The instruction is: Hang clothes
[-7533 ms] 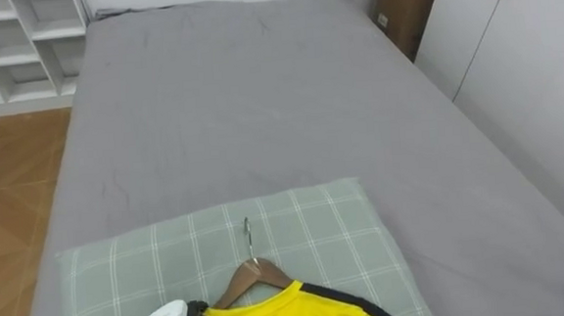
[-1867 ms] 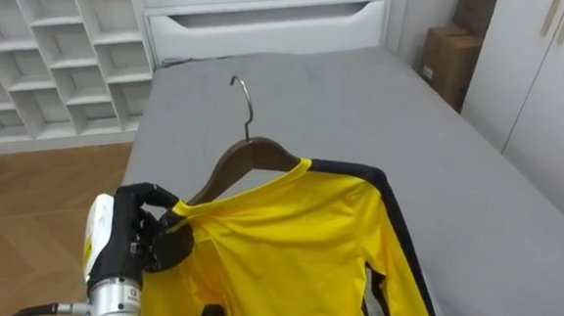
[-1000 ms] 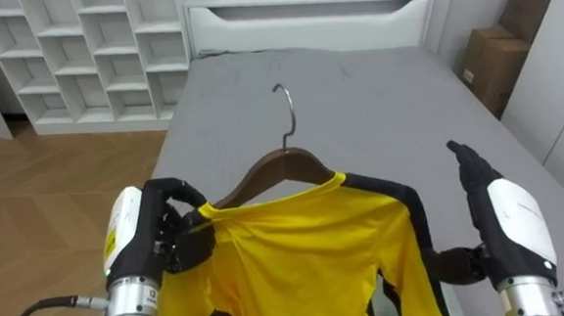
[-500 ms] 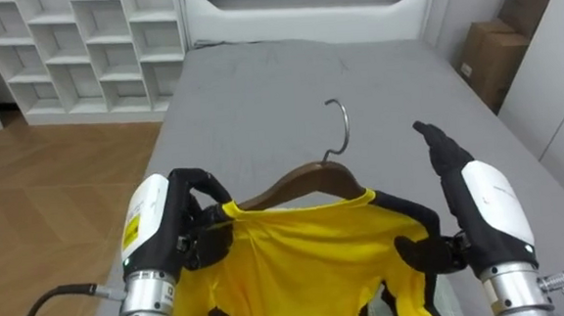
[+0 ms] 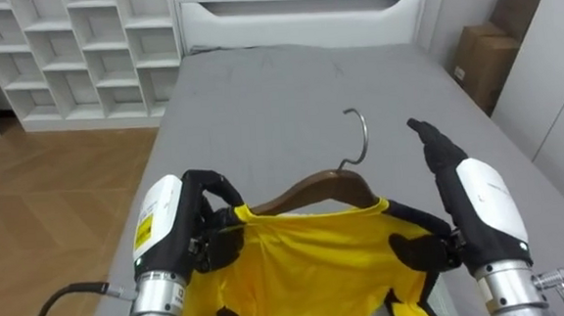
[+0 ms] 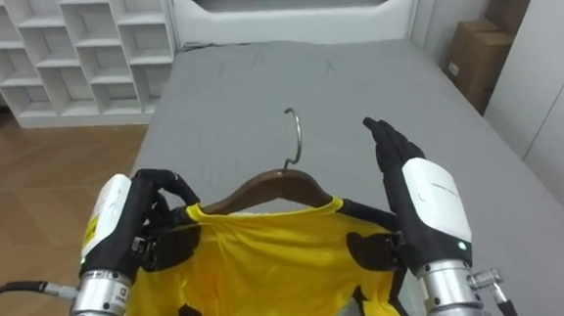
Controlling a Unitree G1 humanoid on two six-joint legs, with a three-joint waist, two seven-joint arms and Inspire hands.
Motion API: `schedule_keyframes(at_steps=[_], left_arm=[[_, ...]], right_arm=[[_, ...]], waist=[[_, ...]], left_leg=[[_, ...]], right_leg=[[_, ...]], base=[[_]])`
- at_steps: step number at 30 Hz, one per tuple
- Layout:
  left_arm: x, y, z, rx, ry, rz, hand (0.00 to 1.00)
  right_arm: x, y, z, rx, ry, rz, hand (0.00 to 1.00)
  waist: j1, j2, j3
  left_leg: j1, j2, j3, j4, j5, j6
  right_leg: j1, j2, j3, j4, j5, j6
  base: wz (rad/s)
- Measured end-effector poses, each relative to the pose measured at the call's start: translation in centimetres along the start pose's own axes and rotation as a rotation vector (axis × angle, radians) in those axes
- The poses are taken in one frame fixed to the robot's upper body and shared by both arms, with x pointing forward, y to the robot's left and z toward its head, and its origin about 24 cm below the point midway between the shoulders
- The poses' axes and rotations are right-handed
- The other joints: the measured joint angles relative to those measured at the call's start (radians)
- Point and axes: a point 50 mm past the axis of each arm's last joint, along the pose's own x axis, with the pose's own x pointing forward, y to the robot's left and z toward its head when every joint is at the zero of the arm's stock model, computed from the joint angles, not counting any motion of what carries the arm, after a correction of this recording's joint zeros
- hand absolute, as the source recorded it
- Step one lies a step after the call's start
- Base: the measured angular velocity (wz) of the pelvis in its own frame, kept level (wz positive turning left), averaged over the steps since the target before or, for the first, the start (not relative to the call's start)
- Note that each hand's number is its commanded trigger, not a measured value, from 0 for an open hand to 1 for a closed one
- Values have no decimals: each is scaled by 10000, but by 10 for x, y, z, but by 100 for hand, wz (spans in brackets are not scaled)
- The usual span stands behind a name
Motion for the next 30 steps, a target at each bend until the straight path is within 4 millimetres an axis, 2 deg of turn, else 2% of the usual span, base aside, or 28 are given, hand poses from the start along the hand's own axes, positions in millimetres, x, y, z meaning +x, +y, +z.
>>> schedule_keyframes(at_steps=[14,21,27,30], left_arm=[[-3,-15,8,-114,-278,-1047,100],[-3,-18,10,-116,-377,-1272,100],[-3,-16,9,-69,-369,-1252,100],[-3,-16,9,-68,-368,-1255,100]], right_arm=[[0,8,5,293,-152,399,0],[0,21,16,383,-514,1186,0],[1,23,16,368,-448,1417,0],[1,23,17,378,-464,1416,0]], waist=[[12,-7,-6],[50,-176,-81],[96,-241,-64],[102,-219,-25]], left_leg=[[-107,-9,-84,149,0,0],[-101,6,-67,96,0,0],[-102,-8,-77,91,0,0],[-94,-6,-86,70,0,0]], right_leg=[[-5,-29,-46,-5,0,1],[-127,-14,-35,150,0,1],[-126,-27,-40,144,0,1],[-125,-22,-40,131,0,1]], base=[[1],[-2],[0],[0]])
